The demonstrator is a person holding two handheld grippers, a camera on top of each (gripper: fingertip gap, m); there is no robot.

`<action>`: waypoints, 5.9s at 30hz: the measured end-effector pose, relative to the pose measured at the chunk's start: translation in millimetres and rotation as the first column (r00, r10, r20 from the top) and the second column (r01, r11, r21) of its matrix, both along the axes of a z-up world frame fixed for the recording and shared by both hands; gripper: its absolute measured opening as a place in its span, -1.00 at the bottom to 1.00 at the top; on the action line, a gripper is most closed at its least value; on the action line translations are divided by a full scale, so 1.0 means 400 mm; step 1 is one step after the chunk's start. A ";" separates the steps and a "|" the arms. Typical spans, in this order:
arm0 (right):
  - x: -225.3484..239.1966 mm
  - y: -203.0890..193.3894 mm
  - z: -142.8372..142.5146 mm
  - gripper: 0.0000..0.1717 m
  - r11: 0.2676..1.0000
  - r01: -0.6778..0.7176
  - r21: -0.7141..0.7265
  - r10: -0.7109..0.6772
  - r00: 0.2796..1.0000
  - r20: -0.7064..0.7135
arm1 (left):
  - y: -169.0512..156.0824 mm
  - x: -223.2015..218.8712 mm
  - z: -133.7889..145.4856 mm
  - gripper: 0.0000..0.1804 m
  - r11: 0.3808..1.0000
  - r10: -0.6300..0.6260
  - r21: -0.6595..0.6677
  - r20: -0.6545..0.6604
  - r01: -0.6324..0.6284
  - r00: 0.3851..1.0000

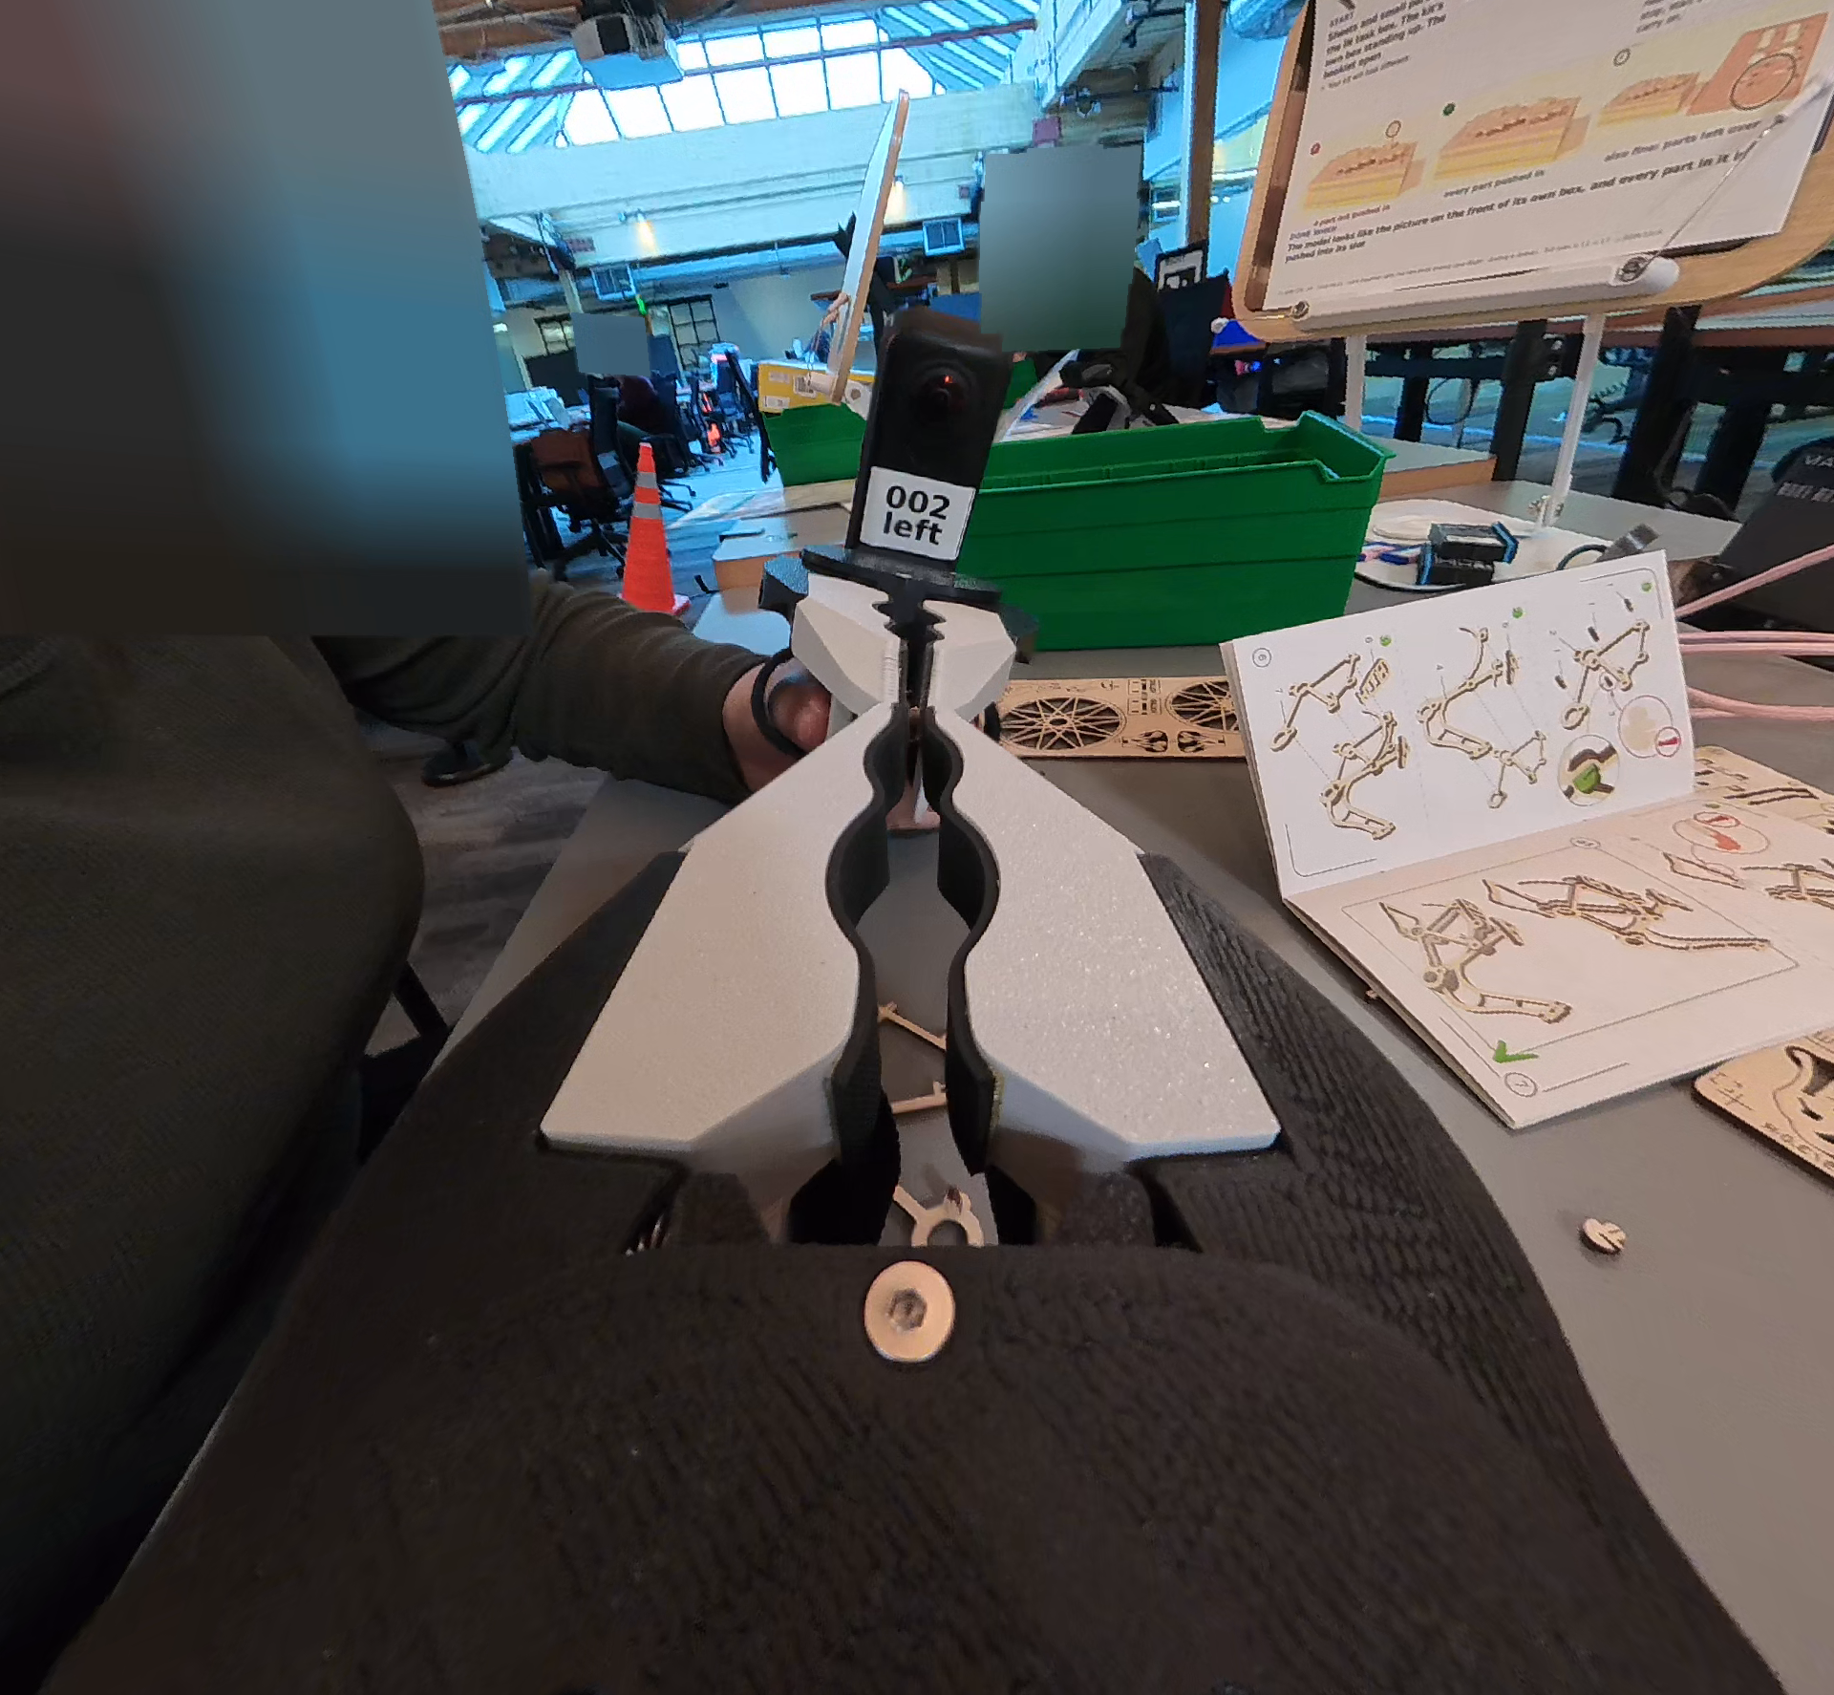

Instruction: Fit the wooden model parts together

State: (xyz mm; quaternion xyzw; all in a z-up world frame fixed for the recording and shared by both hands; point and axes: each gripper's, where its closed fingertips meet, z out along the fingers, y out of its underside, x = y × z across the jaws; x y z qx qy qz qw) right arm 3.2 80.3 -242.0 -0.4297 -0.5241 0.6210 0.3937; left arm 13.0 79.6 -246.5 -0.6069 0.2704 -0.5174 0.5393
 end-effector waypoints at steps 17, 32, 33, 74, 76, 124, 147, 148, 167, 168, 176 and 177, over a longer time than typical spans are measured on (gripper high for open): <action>-0.001 -0.010 0.006 -0.99 0.999 -0.031 -0.036 0.030 0.999 -0.026 | -0.005 -0.001 0.015 -1.00 0.999 0.009 0.048 0.024 -0.010 1.000; -0.007 -0.015 0.015 -0.96 0.998 -0.031 -0.052 0.030 0.999 -0.031 | -0.003 -0.002 0.014 -1.00 1.000 0.002 0.029 0.043 -0.004 0.999; -0.006 -0.016 0.016 -0.96 0.998 -0.032 -0.053 0.030 0.999 -0.032 | -0.004 -0.002 0.013 -1.00 1.000 0.001 0.029 0.040 -0.002 0.999; 0.017 0.010 -0.166 -1.00 1.000 -0.028 -0.005 0.027 0.852 0.523 | -0.082 -0.007 -0.227 -0.43 0.931 -0.202 -0.365 -0.471 0.019 0.859; 0.020 0.001 -0.177 -0.99 0.999 -0.044 0.017 0.028 0.832 0.554 | -0.089 -0.004 -0.230 -0.44 0.926 -0.200 -0.377 -0.474 0.007 0.857; 0.035 0.007 -0.226 -0.99 0.998 -0.029 -0.051 0.055 0.786 0.615 | -0.047 -0.049 -0.213 -1.00 0.999 0.025 0.036 -0.669 -0.001 0.742; 0.051 -0.015 -0.243 -0.99 0.997 -0.075 0.008 0.050 0.738 0.672 | -0.075 -0.015 -0.252 -1.00 1.000 0.013 0.023 -0.714 0.005 0.700; 0.053 -0.018 -0.246 -0.99 0.997 -0.081 0.007 0.055 0.734 0.677 | -0.070 -0.017 -0.240 -1.00 1.000 0.016 0.018 -0.688 -0.005 0.725; 0.050 -0.030 -0.277 -0.99 0.985 -0.127 0.115 0.010 0.714 0.700 | -0.083 -0.018 -0.271 -1.00 0.996 -0.081 -0.078 -0.715 0.036 0.695; 0.050 -0.030 -0.277 -0.99 0.984 -0.130 0.123 0.007 0.715 0.699 | -0.084 -0.018 -0.271 -1.00 0.996 -0.082 -0.078 -0.715 0.037 0.695; 0.050 -0.031 -0.277 -0.99 0.961 -0.169 0.218 -0.027 0.729 0.684 | -0.084 -0.018 -0.270 -1.00 0.996 -0.084 -0.081 -0.713 0.038 0.696; 0.050 -0.031 -0.277 -0.99 0.959 -0.173 0.226 -0.029 0.732 0.681 | -0.084 -0.018 -0.270 -1.00 0.996 -0.085 -0.081 -0.713 0.038 0.696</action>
